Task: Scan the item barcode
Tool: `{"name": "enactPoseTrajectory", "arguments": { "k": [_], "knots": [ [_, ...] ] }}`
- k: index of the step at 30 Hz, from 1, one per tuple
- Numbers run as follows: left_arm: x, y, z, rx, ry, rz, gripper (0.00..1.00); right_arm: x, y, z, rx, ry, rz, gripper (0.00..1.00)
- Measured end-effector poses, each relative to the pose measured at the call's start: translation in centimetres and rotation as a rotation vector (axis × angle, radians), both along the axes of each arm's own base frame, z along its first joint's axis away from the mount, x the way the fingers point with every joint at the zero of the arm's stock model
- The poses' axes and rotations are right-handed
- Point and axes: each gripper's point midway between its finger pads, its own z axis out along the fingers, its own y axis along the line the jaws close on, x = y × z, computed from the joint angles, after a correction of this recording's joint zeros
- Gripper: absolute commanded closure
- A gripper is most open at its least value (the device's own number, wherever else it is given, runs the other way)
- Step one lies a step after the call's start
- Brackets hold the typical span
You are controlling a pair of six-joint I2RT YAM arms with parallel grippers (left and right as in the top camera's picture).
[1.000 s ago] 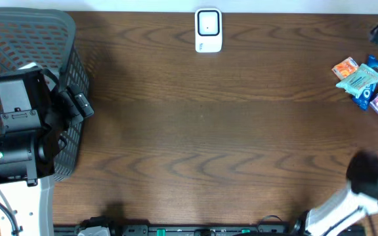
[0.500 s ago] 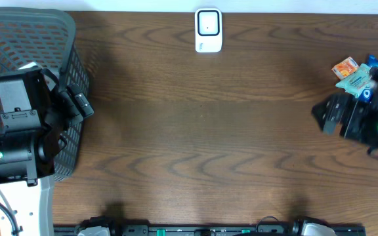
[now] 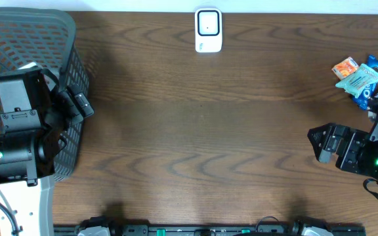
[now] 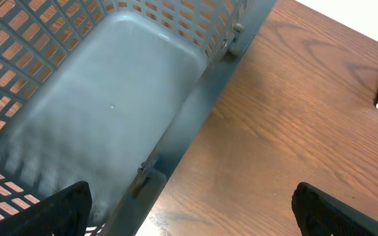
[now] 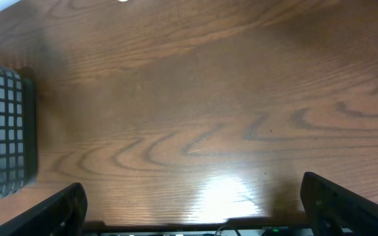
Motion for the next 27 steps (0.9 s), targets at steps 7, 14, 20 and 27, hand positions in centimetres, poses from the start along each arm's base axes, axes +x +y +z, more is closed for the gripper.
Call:
{"name": "enactPoseTrajectory", "arguments": {
  "k": [7,14,20,27],
  "knots": [
    [0.0,0.0,0.0,0.000,0.000,0.000,0.02,0.1,0.0,-0.1,-0.004,0.004,0.008,0.01],
    [0.0,0.0,0.0,0.000,0.000,0.000,0.02,1.0,0.3,-0.8,-0.048,-0.094,0.070,0.01],
    [0.0,0.0,0.0,0.000,-0.001,0.000,0.02,2.0,2.2,-0.3,-0.131,-0.417,0.205,0.01],
    [0.0,0.0,0.0,0.000,-0.002,0.000,0.02,-0.3,2.9,-2.0,-0.190,-0.584,0.251,0.01]
  ]
}}
